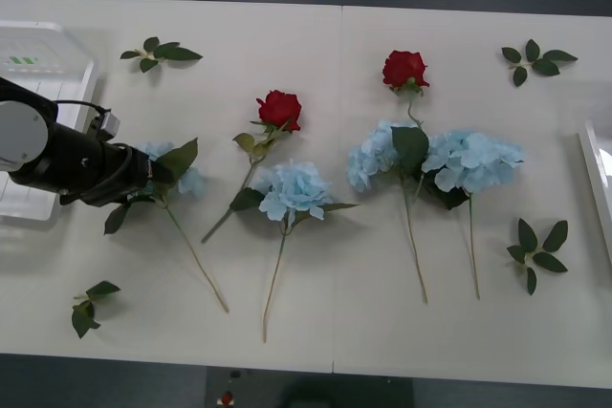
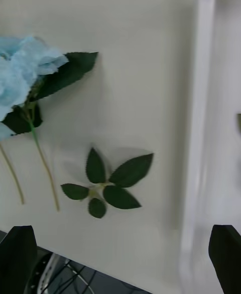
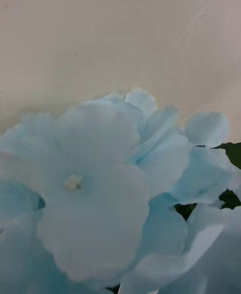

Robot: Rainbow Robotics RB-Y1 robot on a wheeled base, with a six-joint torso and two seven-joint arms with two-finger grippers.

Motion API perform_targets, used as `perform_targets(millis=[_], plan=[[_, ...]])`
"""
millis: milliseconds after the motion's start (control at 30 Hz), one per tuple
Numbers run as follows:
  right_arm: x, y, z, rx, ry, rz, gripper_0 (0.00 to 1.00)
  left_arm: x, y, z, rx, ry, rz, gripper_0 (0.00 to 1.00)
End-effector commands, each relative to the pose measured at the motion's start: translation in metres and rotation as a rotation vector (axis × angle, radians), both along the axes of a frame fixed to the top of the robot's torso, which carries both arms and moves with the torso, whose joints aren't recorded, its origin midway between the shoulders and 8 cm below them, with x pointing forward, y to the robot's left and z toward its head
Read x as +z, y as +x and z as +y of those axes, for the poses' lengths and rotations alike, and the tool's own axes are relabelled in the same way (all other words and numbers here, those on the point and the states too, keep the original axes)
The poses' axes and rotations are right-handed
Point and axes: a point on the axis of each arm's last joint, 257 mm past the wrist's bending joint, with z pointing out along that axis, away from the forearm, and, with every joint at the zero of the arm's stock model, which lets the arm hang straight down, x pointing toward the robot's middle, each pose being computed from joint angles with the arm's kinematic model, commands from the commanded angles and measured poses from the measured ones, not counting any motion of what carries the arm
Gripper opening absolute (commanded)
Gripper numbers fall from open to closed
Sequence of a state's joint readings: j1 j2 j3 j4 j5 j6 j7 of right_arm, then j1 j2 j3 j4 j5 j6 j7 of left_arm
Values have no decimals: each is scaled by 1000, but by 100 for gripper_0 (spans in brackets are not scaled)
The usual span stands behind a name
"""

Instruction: Put the red flowers into the right box and the blue flowers into the left box

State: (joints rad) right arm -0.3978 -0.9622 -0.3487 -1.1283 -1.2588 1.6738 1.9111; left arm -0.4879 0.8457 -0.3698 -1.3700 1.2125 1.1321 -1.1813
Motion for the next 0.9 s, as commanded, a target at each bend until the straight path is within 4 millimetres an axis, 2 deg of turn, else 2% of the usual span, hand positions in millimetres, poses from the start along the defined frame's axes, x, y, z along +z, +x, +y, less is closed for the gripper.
perform_targets(millis=[33, 167, 367, 400, 433, 467, 600, 900], plan=[[12, 14, 55, 17, 90, -38, 100, 6, 14, -5, 37, -1, -14, 100], [1, 17, 98, 37, 104, -31, 100, -2, 17, -8, 39, 14, -11, 100], [-25, 23, 140, 35, 71, -19, 100, -6, 22, -6, 34, 59, -28, 100], [-30, 24, 146, 37, 64, -15, 100, -5, 23, -6, 33, 60, -30, 83], [-36, 24, 153, 35, 55, -9, 100, -4, 24, -7, 31, 60, -32, 55], [-42, 25, 159, 32, 48, 1, 100, -3, 24, -7, 30, 62, -31, 38], [-58, 30, 175, 26, 18, 6, 100, -2, 25, -6, 29, 68, -36, 2], [-87, 39, 188, 8, -55, 3, 100, -1, 29, -1, 29, 90, -49, 0]])
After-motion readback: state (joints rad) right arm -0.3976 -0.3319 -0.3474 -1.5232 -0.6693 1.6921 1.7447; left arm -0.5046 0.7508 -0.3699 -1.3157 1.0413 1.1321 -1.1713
